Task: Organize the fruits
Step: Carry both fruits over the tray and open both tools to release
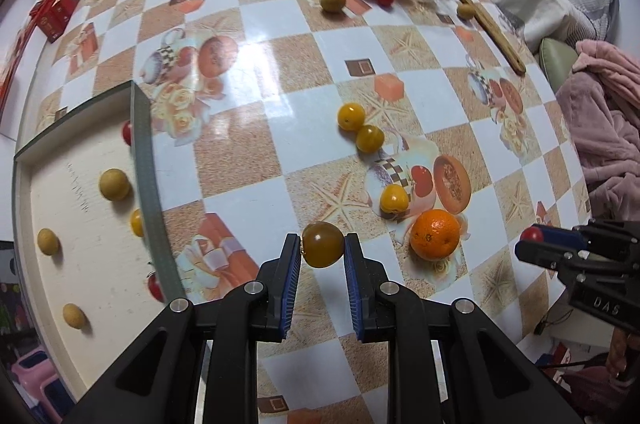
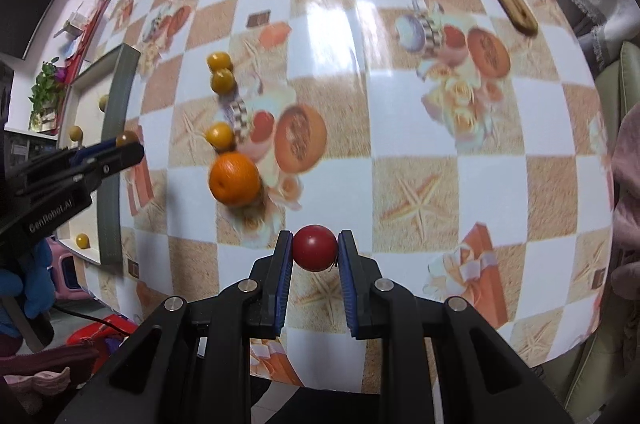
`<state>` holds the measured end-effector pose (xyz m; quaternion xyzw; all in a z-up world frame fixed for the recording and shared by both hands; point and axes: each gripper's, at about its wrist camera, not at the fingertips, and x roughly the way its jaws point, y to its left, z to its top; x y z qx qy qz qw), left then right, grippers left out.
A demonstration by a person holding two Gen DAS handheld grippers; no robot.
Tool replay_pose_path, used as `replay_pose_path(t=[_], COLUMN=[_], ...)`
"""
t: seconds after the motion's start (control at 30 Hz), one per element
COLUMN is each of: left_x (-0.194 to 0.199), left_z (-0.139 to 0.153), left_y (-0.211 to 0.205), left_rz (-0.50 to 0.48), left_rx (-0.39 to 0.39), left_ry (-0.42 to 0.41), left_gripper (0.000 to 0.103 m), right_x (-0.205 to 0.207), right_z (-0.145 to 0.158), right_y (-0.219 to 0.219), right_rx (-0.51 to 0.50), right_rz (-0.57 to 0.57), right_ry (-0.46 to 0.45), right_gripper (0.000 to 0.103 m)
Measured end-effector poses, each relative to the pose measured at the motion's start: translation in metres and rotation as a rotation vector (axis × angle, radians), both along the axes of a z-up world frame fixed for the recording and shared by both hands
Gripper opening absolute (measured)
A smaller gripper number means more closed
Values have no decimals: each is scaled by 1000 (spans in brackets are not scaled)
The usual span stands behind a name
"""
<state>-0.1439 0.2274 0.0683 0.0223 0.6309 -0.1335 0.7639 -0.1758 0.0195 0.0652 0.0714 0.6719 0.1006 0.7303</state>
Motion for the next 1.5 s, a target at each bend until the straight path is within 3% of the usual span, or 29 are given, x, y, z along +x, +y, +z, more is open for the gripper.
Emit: replay_pose_path(t=[0.4,0.97,1.17,1.5], left_x=[-14,-76,-79,-41], left_z=[21,9,-4,-22], left_y=[54,194,203,178], left_rz=[160,559,599,540], left_rx=[2,54,50,63], left_ry=[-62,-38,-18,-21], left_gripper=[23,23,23,23], right_x=[37,68,84,134], right_z=[31,41,36,30], right_y=[53,194,235,279], right_rx=[18,63,75,85], right_rz=[127,451,531,549], right_ry=[-70,-80,-81,-98], right_gripper=[25,25,25,25])
